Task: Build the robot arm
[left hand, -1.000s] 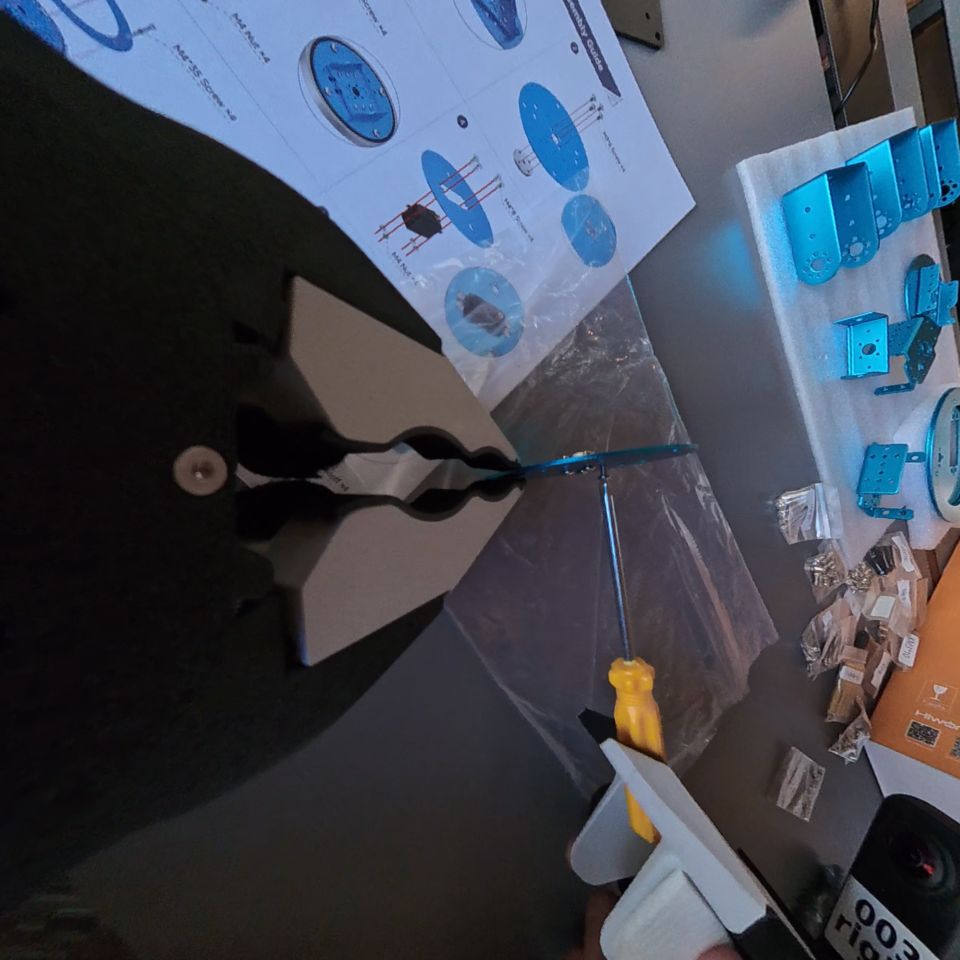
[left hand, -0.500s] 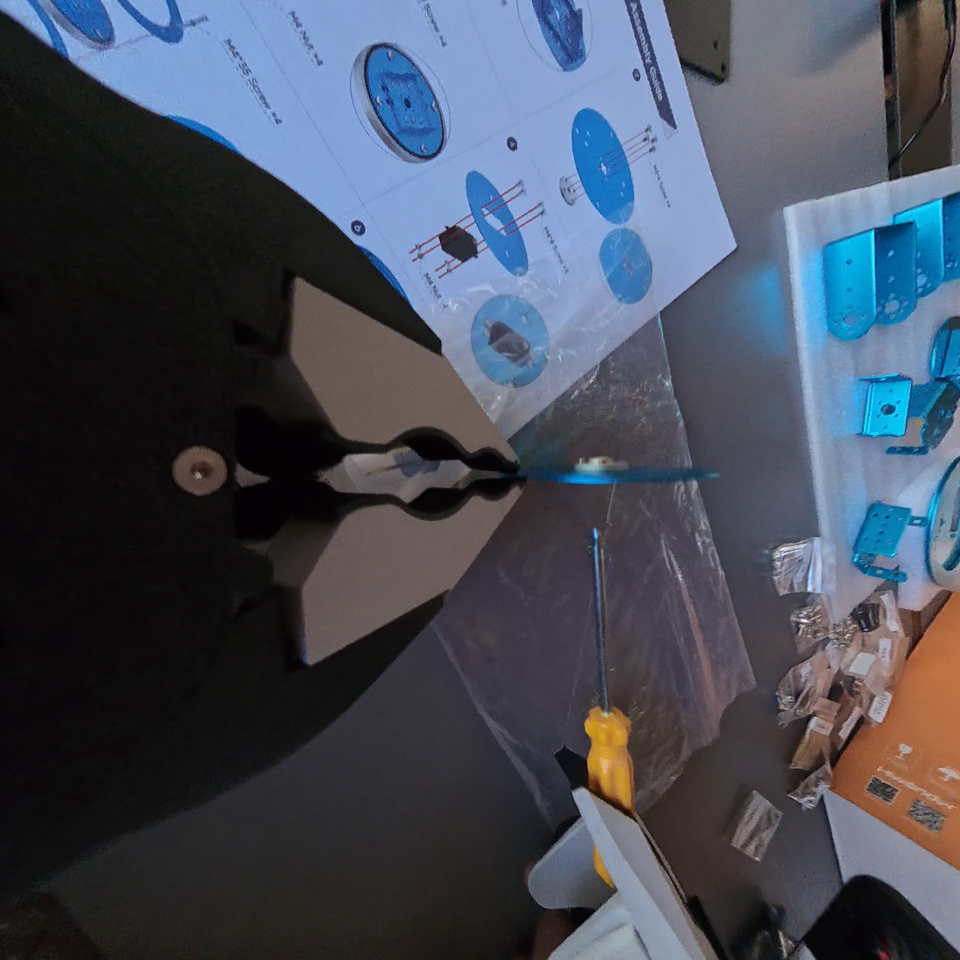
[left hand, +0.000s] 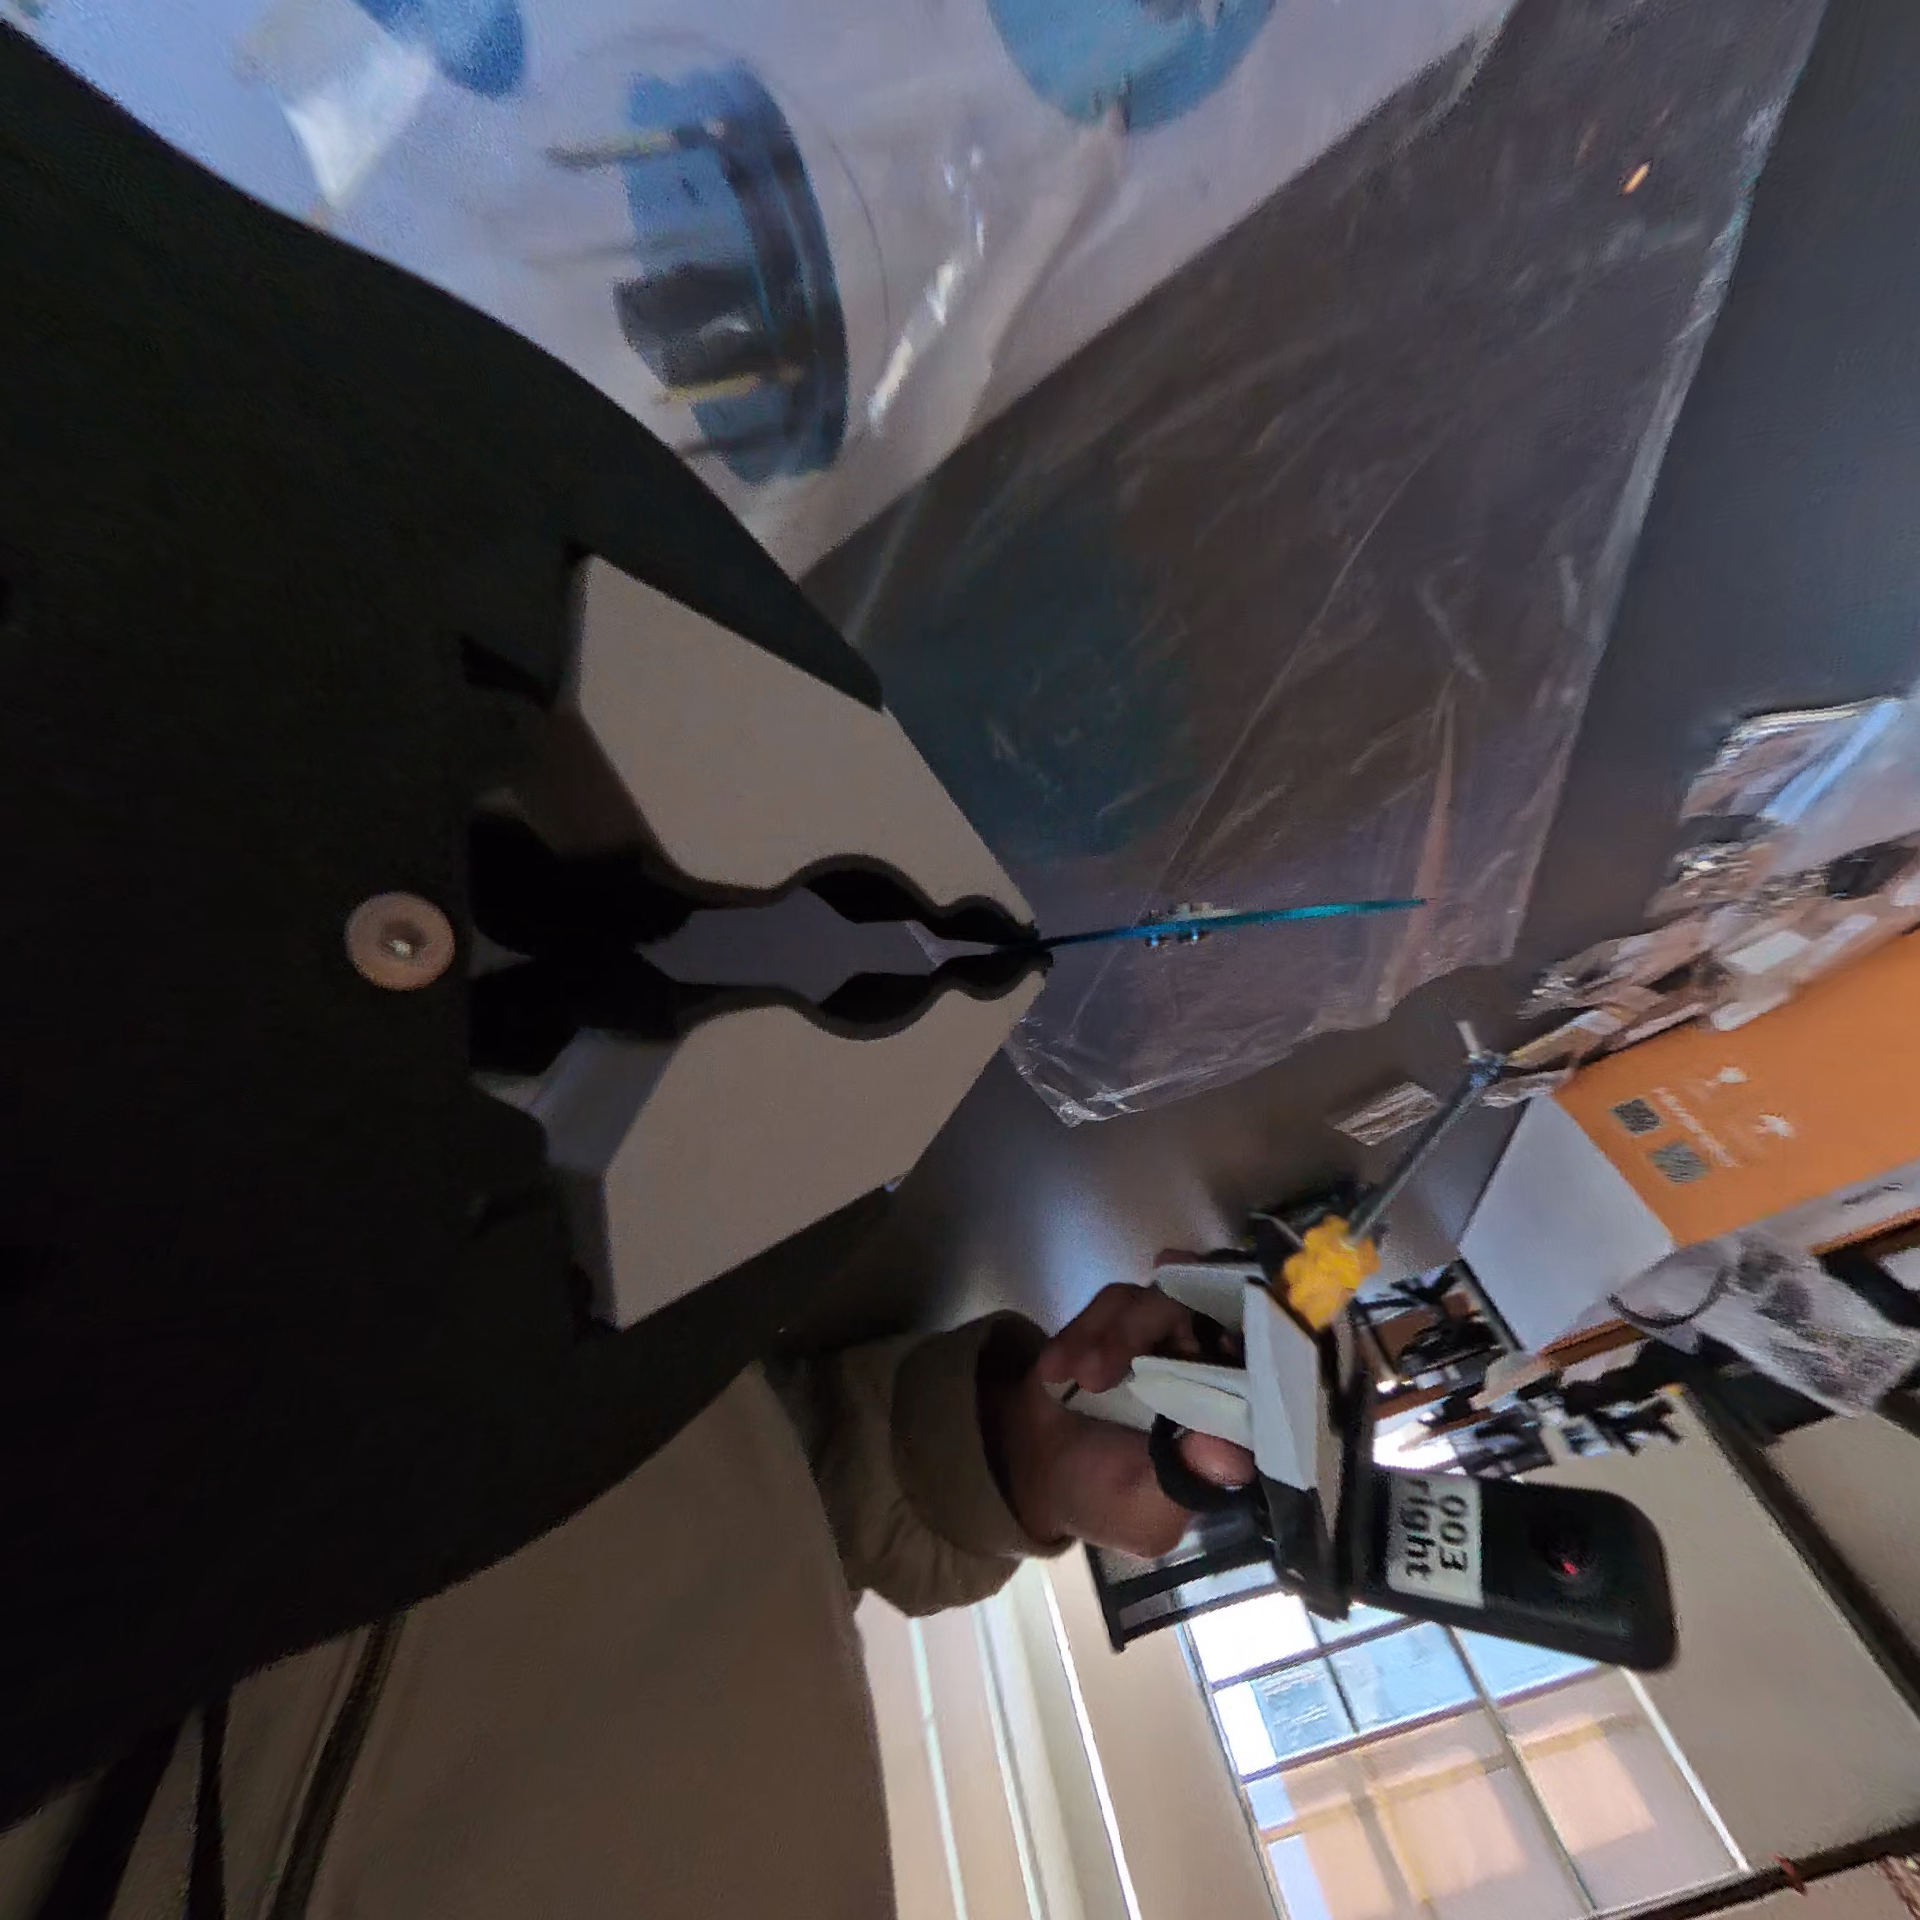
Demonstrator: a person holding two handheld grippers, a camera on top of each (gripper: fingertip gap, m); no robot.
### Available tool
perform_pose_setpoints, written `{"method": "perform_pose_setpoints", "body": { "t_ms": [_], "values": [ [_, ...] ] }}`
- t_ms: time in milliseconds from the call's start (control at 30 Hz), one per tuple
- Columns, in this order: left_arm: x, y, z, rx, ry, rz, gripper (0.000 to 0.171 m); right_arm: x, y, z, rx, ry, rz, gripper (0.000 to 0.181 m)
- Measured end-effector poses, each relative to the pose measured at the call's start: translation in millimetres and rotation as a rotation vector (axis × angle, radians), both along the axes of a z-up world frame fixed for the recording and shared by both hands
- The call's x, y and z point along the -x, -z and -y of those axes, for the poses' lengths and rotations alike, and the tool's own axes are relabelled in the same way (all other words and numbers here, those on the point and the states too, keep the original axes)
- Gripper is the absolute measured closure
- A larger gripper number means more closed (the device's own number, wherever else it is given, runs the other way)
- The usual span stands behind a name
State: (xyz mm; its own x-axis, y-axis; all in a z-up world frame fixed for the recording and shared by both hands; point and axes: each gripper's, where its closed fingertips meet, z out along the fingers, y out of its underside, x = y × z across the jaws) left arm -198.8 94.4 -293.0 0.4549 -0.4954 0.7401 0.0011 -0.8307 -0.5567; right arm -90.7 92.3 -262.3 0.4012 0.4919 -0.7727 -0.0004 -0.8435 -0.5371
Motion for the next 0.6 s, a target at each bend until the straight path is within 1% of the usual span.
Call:
{"method": "perform_pose_setpoints", "body": {
  "t_ms": [67, 167, 233, 267, 333, 367, 400, 467, 500, 533, 567, 600],
  "values": [
    [-13, 8, 4, 0.05, 0.06, -0.016, 0.171, -13, 2, 1, -0.024, -0.009, 0.039, 0.166],
    [-24, 19, 4, 0.063, 0.075, -0.073, 0.169, -26, 10, 3, -0.045, -0.018, 0.076, 0.165],
    [-24, 27, 4, 0.05, 0.078, -0.164, 0.163, -30, 17, 6, -0.035, -0.028, 0.079, 0.165],
    [-22, 33, 5, 0.035, 0.088, -0.226, 0.156, -31, 19, 7, -0.027, -0.032, 0.069, 0.165],
    [-21, 32, 7, -0.022, 0.093, -0.289, 0.148, -31, 23, 9, -0.003, -0.045, 0.046, 0.165],
    [-17, 33, 6, -0.068, 0.078, -0.342, 0.146, -30, 23, 11, 0.012, -0.057, 0.03, 0.165],
    [-11, 33, 2, -0.127, 0.049, -0.414, 0.138, -28, 22, 13, 0.023, -0.07, 0.017, 0.165],
    [4, 25, -10, -0.279, -0.023, -0.552, 0.134, -25, 22, 16, 0.032, -0.09, 0.002, 0.165],
    [3, 13, -14, -0.373, -0.034, -0.566, 0.134, -23, 23, 17, 0.042, -0.097, -0.006, 0.166],
    [-3, 0, -16, -0.475, -0.029, -0.544, 0.134, -21, 22, 20, 0.056, -0.11, -0.025, 0.165],
    [-11, -12, -17, -0.577, -0.009, -0.514, 0.134, -18, 19, 22, 0.072, -0.125, -0.056, 0.165],
    [-18, -18, -17, -0.669, 0.026, -0.502, 0.134, -16, 16, 25, 0.09, -0.139, -0.087, 0.165]
  ]
}}
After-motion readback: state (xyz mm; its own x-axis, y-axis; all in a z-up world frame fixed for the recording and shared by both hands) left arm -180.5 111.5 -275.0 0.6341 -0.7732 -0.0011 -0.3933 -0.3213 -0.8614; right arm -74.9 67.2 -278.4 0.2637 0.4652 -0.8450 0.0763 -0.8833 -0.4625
